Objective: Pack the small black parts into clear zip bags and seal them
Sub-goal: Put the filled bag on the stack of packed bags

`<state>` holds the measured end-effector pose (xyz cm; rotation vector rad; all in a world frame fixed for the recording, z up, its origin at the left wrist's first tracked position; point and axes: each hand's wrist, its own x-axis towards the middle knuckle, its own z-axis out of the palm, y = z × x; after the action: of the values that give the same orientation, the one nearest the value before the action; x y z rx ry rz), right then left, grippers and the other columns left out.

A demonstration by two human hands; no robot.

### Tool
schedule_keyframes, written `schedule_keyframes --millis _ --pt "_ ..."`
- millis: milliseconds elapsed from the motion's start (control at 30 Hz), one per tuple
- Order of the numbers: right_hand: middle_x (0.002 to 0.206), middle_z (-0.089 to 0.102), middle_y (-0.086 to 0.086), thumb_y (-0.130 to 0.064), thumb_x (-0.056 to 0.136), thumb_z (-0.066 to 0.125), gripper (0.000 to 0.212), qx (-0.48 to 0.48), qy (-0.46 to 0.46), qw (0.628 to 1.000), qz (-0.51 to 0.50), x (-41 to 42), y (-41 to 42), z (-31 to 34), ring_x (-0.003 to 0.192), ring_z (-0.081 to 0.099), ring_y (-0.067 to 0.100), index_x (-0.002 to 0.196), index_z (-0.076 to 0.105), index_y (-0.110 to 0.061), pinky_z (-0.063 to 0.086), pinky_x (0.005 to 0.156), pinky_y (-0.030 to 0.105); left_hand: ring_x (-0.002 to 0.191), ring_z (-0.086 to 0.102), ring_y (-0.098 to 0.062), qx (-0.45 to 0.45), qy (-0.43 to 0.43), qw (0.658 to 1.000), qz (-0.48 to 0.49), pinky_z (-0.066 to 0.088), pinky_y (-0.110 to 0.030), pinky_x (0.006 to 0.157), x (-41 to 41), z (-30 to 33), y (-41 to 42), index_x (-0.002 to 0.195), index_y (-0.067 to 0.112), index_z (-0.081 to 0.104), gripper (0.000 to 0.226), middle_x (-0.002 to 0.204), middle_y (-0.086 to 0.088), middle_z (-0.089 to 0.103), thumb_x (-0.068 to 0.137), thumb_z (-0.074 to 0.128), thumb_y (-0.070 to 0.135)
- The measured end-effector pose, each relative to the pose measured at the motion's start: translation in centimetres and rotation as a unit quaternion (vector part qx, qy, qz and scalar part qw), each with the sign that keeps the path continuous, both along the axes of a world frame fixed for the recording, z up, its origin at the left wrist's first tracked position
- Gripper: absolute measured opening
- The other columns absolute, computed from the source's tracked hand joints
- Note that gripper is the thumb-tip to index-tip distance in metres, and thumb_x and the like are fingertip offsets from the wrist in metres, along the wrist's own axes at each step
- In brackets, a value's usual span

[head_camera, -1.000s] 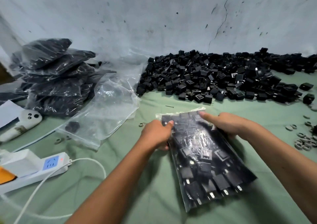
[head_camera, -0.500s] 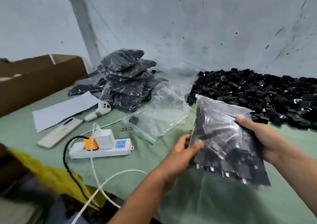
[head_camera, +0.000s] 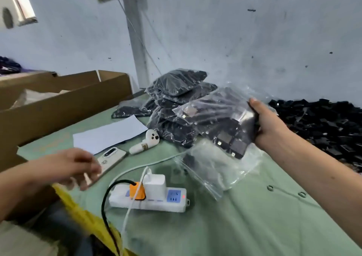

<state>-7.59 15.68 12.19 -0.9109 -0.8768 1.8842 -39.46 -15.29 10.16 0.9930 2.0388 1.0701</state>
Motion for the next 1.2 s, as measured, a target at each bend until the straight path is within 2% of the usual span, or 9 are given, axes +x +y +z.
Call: schedule_keyframes --millis 267,433,567,667,767,900,967,1067,1200 --pt "0.117 0.074 0.013 -0.022 0.092 0.077 0.05 0.061 0.105 0.99 0.07 -17.5 6.0 9.9 0.099 0.074 0.03 0.136 0.056 -0.009 0.064 0.073 0.044 0.099 0.075 -0.032 0.269 -0.297 0.913 0.076 0.061 -0.052 0.088 4.1 10.8 22.7 0.126 0.013 0.064 0.067 0.105 -0.012 0.078 0.077 0.081 0.054" --pt "0.104 0.067 0.011 -0.011 0.094 0.07 0.023 0.145 -0.129 0.976 0.103 -21.3 9.2 8.4 0.093 0.068 0.025 0.117 0.064 -0.009 0.058 0.05 0.029 0.077 0.069 -0.022 0.215 -0.221 0.932 0.189 0.061 -0.036 0.066 0.8 10.4 30.7 0.113 0.013 0.066 0.031 0.093 -0.007 0.072 0.094 0.074 0.035" --pt "0.085 0.066 0.014 -0.014 0.097 0.07 0.016 0.217 -0.19 0.953 0.093 -19.2 10.4 3.1 0.067 0.069 0.026 0.099 0.059 -0.002 0.065 0.063 0.038 0.077 0.069 -0.02 0.213 -0.228 0.93 0.196 0.055 -0.028 0.044 -0.2 10.3 32.2 0.117 0.014 0.061 0.039 0.097 -0.007 0.071 0.088 0.079 0.035" --pt "0.087 0.073 0.017 -0.024 0.099 0.069 0.025 0.28 -0.286 0.911 0.1 -16.5 10.4 -0.3 0.07 0.071 0.03 0.106 0.065 0.0 0.064 0.076 0.048 0.09 0.064 -0.019 0.196 -0.184 0.92 0.285 0.059 -0.031 0.073 0.7 10.8 32.8 0.139 0.013 0.047 0.061 0.109 -0.007 0.064 0.092 0.074 0.042" --pt "0.089 0.075 0.016 -0.028 0.1 0.066 0.025 0.398 -0.428 0.804 0.104 -13.7 9.8 -3.1 0.083 0.074 0.034 0.097 0.07 -0.004 0.061 0.083 0.05 0.129 0.046 -0.032 0.203 0.107 0.86 0.456 0.048 -0.044 0.102 3.2 8.9 32.1 0.148 0.012 0.028 0.075 0.144 -0.014 0.042 0.09 0.068 0.039" --pt "0.081 0.068 0.003 -0.048 0.094 0.068 0.036 0.557 -0.553 0.596 0.17 -8.9 7.0 -6.9 0.079 0.064 0.029 0.079 0.066 -0.015 0.056 0.074 0.037 0.107 0.049 -0.025 0.402 0.457 0.749 0.263 0.041 -0.025 0.085 8.7 4.0 29.5 0.116 0.005 0.051 0.033 0.116 -0.013 0.052 0.084 0.06 0.008" --pt "0.088 0.06 -0.004 -0.076 0.08 0.065 0.051 0.545 -0.547 0.587 0.242 -6.0 4.4 -9.7 0.082 0.057 0.022 0.089 0.06 -0.026 0.052 0.077 0.035 0.093 0.048 -0.019 0.395 0.486 0.773 0.098 0.042 -0.017 0.079 11.0 0.9 28.2 0.111 0.006 0.052 0.029 0.108 -0.008 0.052 0.083 0.059 0.002" --pt "0.104 0.044 -0.005 -0.106 0.053 0.045 0.09 0.563 -0.562 0.543 0.27 -2.6 1.2 -14.0 0.096 0.042 0.019 0.105 0.051 -0.033 0.046 0.086 0.036 0.084 0.053 -0.024 0.283 0.497 0.816 -0.076 0.052 -0.041 0.07 13.1 -3.5 26.6 0.108 0.012 0.054 0.022 0.106 -0.003 0.052 0.087 0.06 0.006" --pt "0.101 0.047 0.001 -0.068 0.082 0.066 0.046 0.562 -0.555 0.557 0.257 -1.6 0.4 -14.1 0.101 0.044 0.027 0.096 0.063 -0.025 0.046 0.088 0.037 0.101 0.059 -0.028 0.088 0.434 0.89 -0.11 0.051 -0.046 0.088 15.5 -6.0 25.9 0.112 0.018 0.059 0.018 0.114 -0.003 0.053 0.094 0.061 0.021"
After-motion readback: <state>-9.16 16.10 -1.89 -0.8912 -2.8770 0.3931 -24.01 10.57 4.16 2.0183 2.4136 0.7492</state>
